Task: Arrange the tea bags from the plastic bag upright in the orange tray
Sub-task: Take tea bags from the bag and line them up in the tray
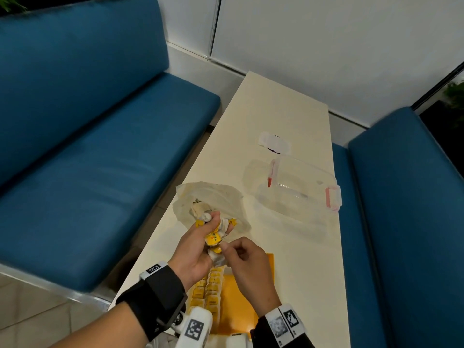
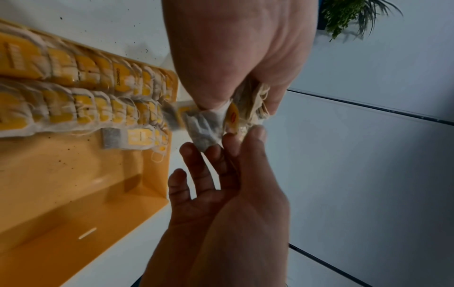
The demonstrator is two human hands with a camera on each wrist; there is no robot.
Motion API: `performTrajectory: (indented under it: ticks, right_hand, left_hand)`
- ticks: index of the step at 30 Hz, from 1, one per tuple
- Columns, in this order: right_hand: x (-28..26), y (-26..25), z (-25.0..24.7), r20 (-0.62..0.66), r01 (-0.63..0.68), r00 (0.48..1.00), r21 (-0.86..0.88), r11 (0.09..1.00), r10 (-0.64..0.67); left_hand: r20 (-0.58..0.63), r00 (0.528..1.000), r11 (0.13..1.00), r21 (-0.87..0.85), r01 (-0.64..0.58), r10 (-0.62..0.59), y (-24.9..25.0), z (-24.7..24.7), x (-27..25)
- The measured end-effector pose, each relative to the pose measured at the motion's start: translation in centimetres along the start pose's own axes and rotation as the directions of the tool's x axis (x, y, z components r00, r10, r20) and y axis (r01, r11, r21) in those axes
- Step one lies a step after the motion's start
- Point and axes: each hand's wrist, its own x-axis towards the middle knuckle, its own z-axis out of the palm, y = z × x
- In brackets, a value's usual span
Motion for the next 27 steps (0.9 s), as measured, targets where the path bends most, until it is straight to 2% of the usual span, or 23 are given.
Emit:
performTrajectory:
  ticks: [8,17,24,27]
  right_hand:
    - [0.0,1.0,0.5,0.019,-0.039,0.999,-0.032,0.999,0.04]
    - [0.1,1.2,0.6,0.115,-0.002,0.993,-0.12,0.993,0.016]
    - [0.0,1.1,-0.2,0.016,0.082,0.997,-0.062,0.995,-0.081]
    - [0.1,1.1,-0.8,0.049,0.084,0.995,-0.02,0.996,-0.083]
  left_hand:
    - [0.004,1.0,0.999,0.036,0.023,-0.023,-0.7,-0.7,0.0]
    - [0.035,0.999,0.998,0.064,0.004,-0.007,-0.1,-0.6,-0.1]
    - [0.033,0.999,0.999,0.053,0.004,-0.006,0.2,-0.4,-0.3]
    - [0.038,0.999,0.998,0.056,-0.011,0.009,0.3,-0.6,-0.2]
